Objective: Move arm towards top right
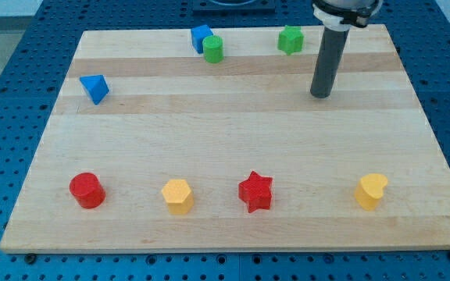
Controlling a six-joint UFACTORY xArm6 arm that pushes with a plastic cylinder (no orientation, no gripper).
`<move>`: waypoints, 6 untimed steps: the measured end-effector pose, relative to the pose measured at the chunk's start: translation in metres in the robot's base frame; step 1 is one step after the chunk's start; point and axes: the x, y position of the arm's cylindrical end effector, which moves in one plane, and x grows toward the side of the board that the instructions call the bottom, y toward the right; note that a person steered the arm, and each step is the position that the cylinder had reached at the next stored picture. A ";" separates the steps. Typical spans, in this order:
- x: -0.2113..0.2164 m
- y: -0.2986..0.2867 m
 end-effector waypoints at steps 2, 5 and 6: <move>-0.073 0.000; -0.090 0.051; -0.140 0.051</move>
